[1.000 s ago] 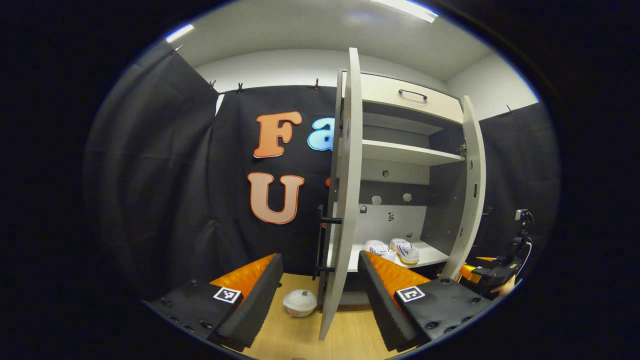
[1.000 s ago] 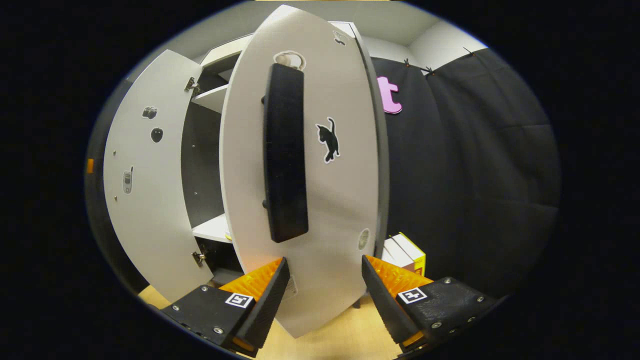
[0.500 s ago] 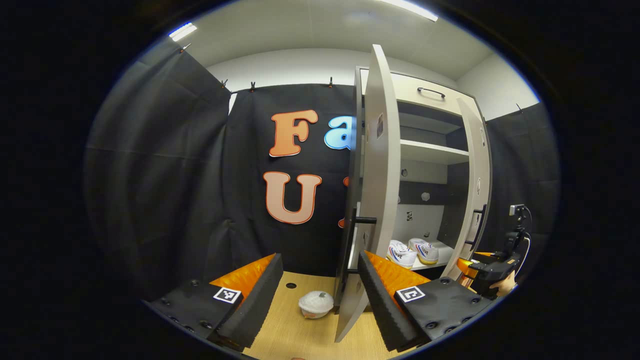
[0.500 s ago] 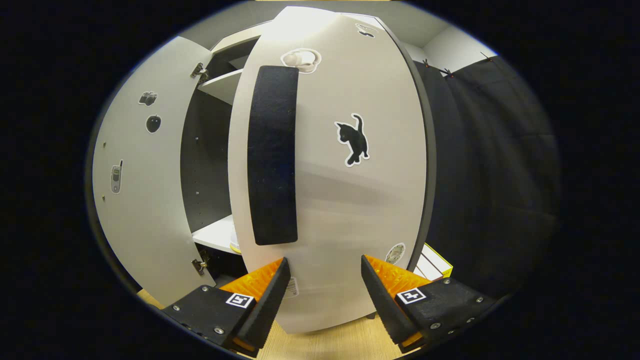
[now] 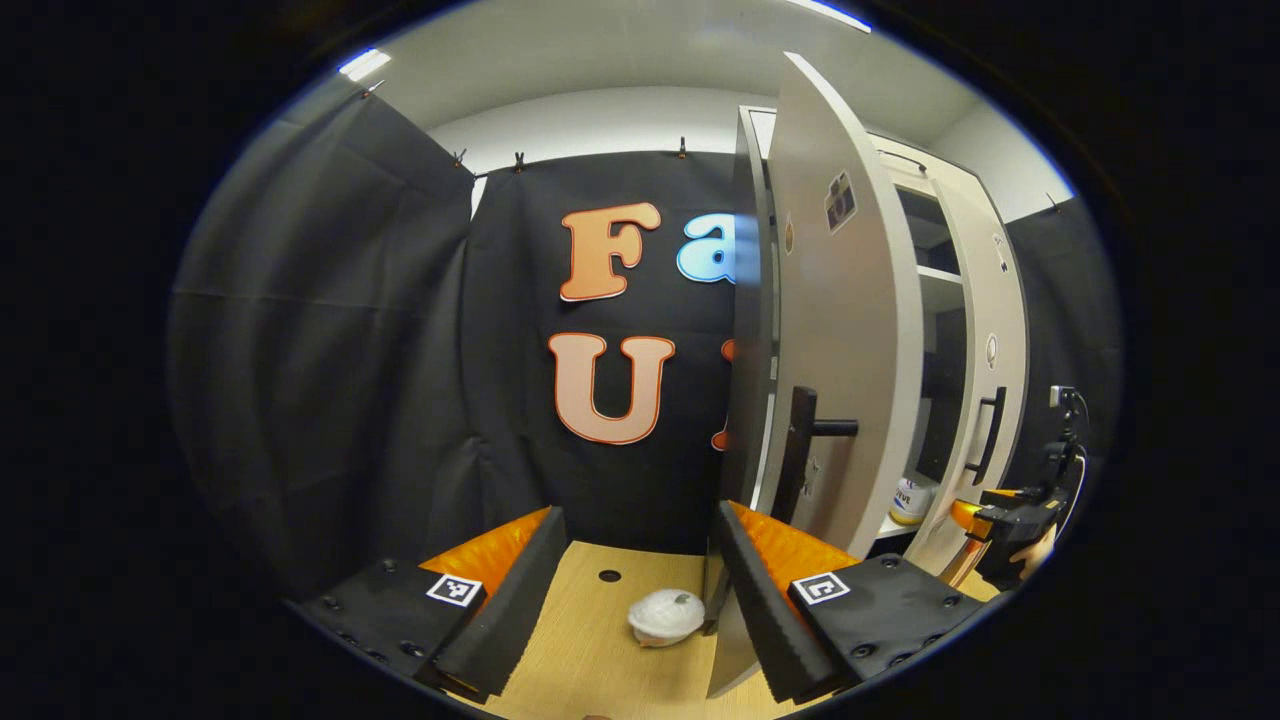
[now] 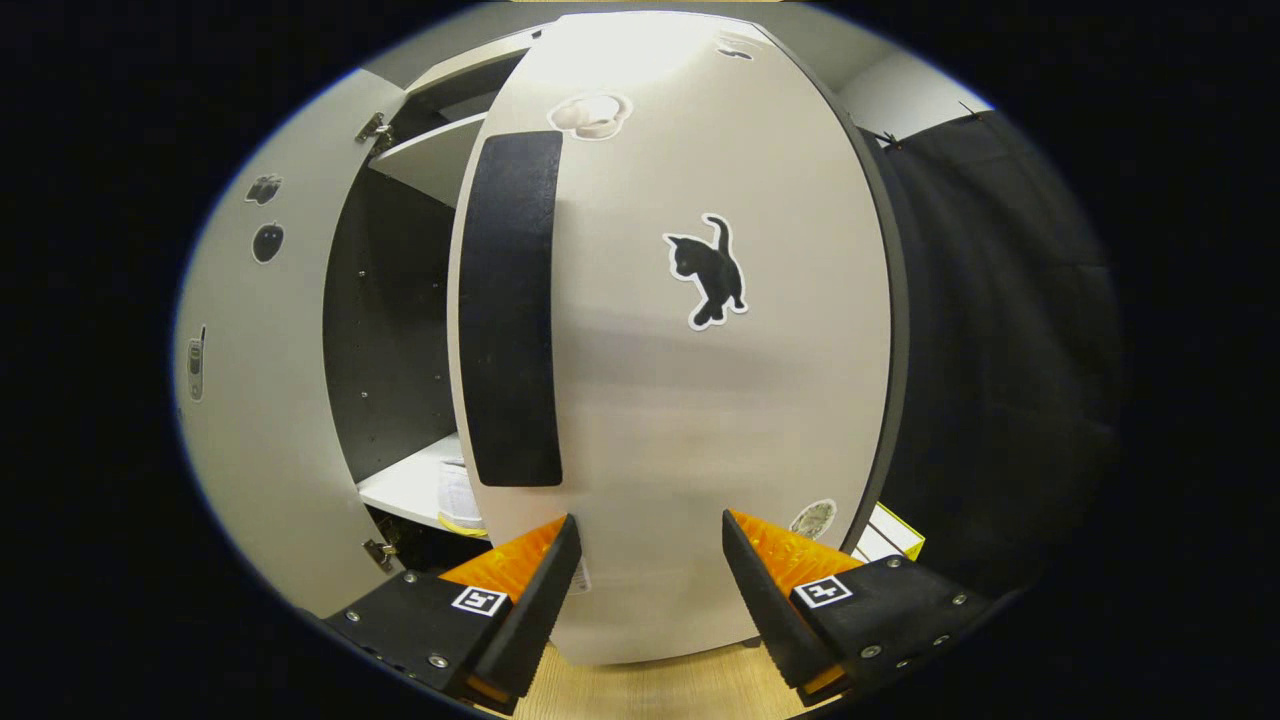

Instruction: Grab one shoe with the right hand and put it into the shoe cabinet, grab the other shoe with the left hand and put it into the shoe cabinet; then close the right door with the right hand and the left door with the left hand.

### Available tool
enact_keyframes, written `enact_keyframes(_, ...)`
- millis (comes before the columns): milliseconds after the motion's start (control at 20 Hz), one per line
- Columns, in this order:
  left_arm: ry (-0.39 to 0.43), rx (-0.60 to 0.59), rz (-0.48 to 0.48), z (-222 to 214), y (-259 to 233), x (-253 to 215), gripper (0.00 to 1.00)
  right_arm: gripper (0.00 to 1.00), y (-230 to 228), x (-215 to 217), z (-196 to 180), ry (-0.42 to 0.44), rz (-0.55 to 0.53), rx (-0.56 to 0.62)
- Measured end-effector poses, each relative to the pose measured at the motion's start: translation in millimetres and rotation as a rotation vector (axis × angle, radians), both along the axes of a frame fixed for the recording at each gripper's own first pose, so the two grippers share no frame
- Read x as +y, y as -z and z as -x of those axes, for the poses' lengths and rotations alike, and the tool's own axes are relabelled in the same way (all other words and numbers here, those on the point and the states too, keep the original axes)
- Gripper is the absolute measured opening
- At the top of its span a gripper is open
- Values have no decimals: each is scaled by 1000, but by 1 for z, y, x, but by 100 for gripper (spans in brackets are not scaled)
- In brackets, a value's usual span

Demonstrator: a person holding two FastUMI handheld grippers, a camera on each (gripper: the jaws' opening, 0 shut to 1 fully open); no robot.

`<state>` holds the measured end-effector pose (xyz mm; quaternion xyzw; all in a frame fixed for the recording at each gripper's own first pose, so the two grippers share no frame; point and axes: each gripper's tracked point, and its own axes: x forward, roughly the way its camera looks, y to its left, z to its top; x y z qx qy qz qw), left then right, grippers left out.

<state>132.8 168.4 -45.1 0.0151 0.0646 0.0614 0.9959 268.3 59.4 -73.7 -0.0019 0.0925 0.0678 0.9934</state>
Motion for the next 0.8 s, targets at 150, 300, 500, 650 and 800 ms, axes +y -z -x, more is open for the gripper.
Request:
enact_keyframes(150,11,9,-3,-17,8,1,99,89,0,1,-2,3,4,1)
enact_keyframes(300,32,25,11,-28,16,-5,97,89,-1,2,-3,8,5,0)
enact_keyframes(500,27,16,-24,-27,15,-6,97,89,0,2,-1,19,6,10)
enact_keyframes(650,25,13,-49,-27,13,-13,95,89,3,0,4,21,9,19)
enact_keyframes(800,30,19,-16,-35,14,-17,92,89,8,-5,16,19,4,25)
